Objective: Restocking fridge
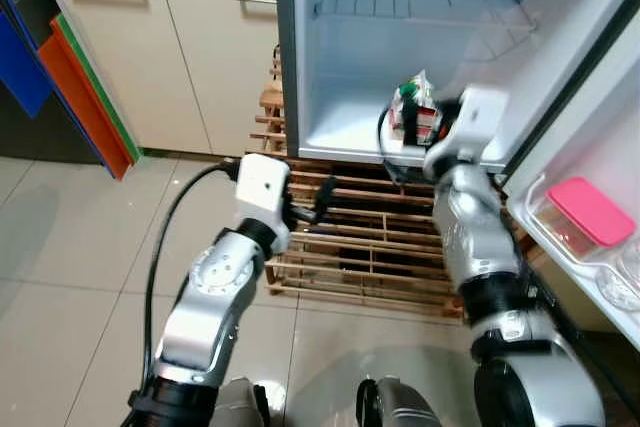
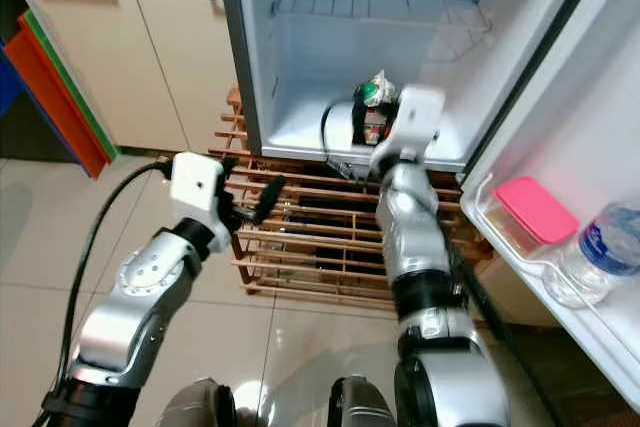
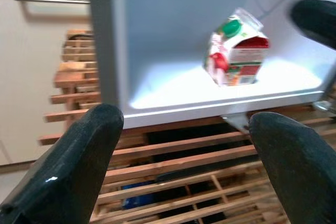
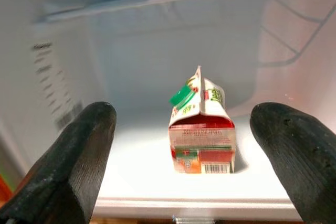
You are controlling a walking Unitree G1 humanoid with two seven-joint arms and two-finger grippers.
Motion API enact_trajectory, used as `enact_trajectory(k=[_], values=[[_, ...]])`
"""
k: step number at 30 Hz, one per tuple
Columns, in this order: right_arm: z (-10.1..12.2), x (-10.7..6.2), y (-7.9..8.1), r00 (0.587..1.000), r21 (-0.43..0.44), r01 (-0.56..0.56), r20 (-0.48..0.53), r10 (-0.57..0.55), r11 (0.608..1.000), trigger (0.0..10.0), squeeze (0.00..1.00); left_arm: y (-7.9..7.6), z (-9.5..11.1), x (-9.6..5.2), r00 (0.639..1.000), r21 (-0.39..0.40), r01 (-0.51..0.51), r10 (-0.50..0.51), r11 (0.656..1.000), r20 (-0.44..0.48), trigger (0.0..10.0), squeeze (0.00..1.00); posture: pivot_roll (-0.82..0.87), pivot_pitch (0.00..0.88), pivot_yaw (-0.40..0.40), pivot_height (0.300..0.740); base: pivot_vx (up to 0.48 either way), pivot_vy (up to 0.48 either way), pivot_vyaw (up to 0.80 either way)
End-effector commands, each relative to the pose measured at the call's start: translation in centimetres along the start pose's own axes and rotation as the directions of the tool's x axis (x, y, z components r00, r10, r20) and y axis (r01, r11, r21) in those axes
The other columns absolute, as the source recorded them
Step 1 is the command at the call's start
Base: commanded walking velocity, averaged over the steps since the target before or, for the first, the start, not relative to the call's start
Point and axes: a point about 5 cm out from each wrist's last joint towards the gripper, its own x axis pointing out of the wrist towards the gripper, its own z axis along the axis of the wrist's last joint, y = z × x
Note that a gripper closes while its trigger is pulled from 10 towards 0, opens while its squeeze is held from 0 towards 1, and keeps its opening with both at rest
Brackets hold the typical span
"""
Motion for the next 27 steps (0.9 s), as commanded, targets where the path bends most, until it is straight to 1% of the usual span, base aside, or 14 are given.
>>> enact_trajectory(k=[1,2,4,5,6,9,11,13,14,15,18,27], values=[[0.9,-0.4,0.0,0.999,-0.028,-0.023,0.037,0.024,0.999,10.0,0.00,0.1,0.3,0.2,1.000,-0.007,0.007,-0.007,1.000,0.021,10.0,0.00,0.01,0.000,-0.032,0.726,0.000,0.000,0.00],[0.6,-1.0,-0.2,0.999,-0.039,-0.025,0.031,0.027,0.999,10.0,0.00,0.2,0.3,0.3,1.000,-0.004,0.005,-0.005,1.000,0.027,10.0,0.00,0.01,0.000,-0.030,0.726,0.000,0.000,0.00],[-0.4,-2.2,-0.9,1.000,-0.033,-0.002,-0.008,0.002,0.999,10.0,0.00,-0.1,0.3,0.7,1.000,0.009,0.007,-0.008,1.000,0.030,10.0,0.00,0.00,0.000,-0.025,0.726,0.000,0.000,0.00],[-0.4,-2.2,-0.9,1.000,-0.033,-0.002,-0.008,0.002,0.999,10.0,0.00,-0.1,0.3,0.7,1.000,0.009,0.007,-0.008,1.000,0.030,10.0,0.00,0.00,0.000,-0.025,0.726,0.000,0.000,0.00],[-1.0,-3.0,-1.1,0.999,-0.024,0.013,-0.039,-0.014,1.000,10.0,0.00,-0.6,0.4,0.8,0.998,-0.012,0.036,-0.036,0.999,0.047,10.0,0.00,0.00,0.000,-0.022,0.726,0.000,0.000,0.00],[-1.2,-3.1,-1.0,0.998,-0.015,0.018,-0.063,-0.019,1.000,10.0,0.00,-0.6,0.5,0.8,0.996,-0.017,0.051,-0.049,0.999,0.069,10.0,0.00,-0.01,0.000,-0.019,0.726,0.000,0.000,0.00],[-1.0,-2.8,-0.6,0.998,-0.021,0.000,-0.065,-0.001,1.000,10.0,0.00,-0.3,0.6,0.9,0.995,-0.025,0.055,-0.053,0.998,0.086,10.0,0.00,-0.02,0.000,-0.020,0.726,0.000,0.000,0.00],[-0.9,-2.6,-0.6,0.998,-0.019,-0.001,-0.068,-0.001,1.000,10.0,0.00,-0.2,0.6,1.0,0.995,-0.034,0.049,-0.045,0.998,0.094,10.0,0.00,-0.02,0.000,-0.025,0.726,0.000,0.000,0.00],[-0.8,-2.5,-0.6,0.997,-0.016,0.002,-0.072,-0.003,1.000,10.0,0.00,0.0,0.7,1.1,0.994,-0.040,0.045,-0.041,0.998,0.099,10.0,0.00,-0.02,0.000,-0.025,0.726,0.000,0.000,0.00],[-0.8,-2.3,-1.0,0.996,-0.015,0.011,-0.083,-0.012,1.000,10.0,0.00,0.0,0.8,1.4,0.993,-0.024,0.045,-0.042,0.999,0.108,10.0,0.00,-0.01,0.000,-0.029,0.726,0.000,0.000,0.00],[-1.0,-2.2,-1.4,0.995,-0.022,0.021,-0.094,-0.023,1.000,10.0,0.00,-0.2,0.8,1.6,0.993,-0.012,0.044,-0.042,0.999,0.113,10.0,0.00,-0.01,0.000,-0.032,0.726,0.000,0.000,0.00],[-1.9,-3.0,-1.9,0.989,-0.018,0.052,-0.137,-0.054,0.999,10.0,0.00,-0.2,0.7,1.9,0.992,-0.011,0.050,-0.048,0.999,0.121,10.0,0.00,-0.02,0.000,-0.017,0.726,0.000,0.000,0.00]])
